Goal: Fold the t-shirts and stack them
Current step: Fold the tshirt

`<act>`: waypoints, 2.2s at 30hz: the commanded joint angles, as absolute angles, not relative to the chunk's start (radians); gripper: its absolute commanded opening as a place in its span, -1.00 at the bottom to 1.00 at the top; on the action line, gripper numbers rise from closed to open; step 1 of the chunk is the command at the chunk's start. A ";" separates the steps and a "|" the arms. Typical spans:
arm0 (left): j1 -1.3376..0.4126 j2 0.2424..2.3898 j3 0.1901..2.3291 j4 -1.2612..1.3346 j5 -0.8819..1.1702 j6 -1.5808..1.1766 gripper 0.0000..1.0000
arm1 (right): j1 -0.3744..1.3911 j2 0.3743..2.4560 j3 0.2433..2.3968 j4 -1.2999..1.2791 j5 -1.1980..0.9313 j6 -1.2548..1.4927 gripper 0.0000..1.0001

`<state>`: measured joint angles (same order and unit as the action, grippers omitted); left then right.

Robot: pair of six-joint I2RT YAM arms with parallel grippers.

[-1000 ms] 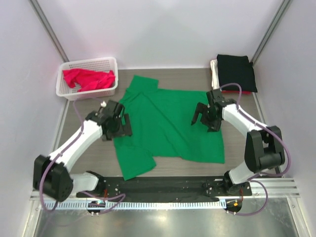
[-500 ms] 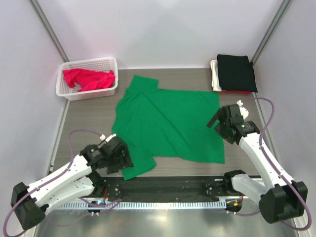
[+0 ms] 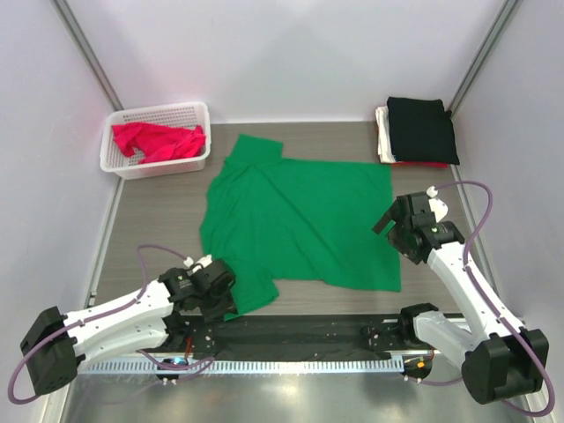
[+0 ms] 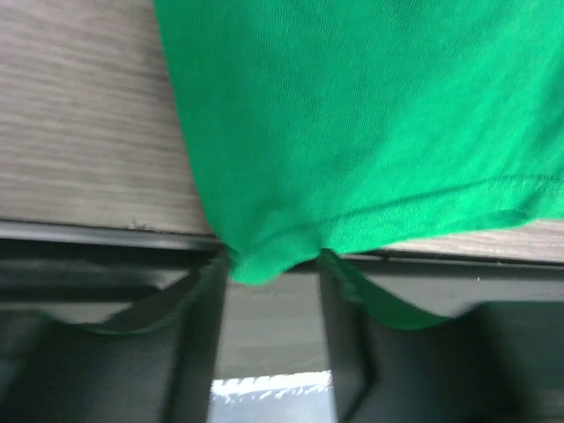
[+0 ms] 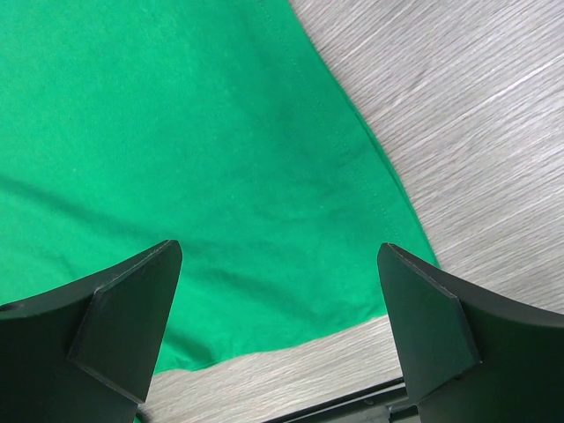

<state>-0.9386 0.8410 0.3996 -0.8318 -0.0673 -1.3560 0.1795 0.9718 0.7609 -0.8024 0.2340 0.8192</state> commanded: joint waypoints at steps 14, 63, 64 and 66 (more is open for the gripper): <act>-0.930 0.781 0.584 -0.943 -0.342 -1.283 -1.00 | 0.163 0.783 0.574 -0.925 0.207 1.017 0.99; -0.591 0.790 0.666 -0.821 -0.143 -0.922 -1.00 | 0.155 1.144 0.717 -0.808 0.376 1.012 -0.11; -0.591 0.792 0.666 -0.821 -0.143 -0.922 -1.00 | 0.156 1.140 0.683 -0.808 0.348 1.025 -0.13; -0.592 0.790 0.667 -0.821 -0.141 -0.922 -1.00 | 0.155 1.120 0.652 -0.811 0.330 1.052 -0.17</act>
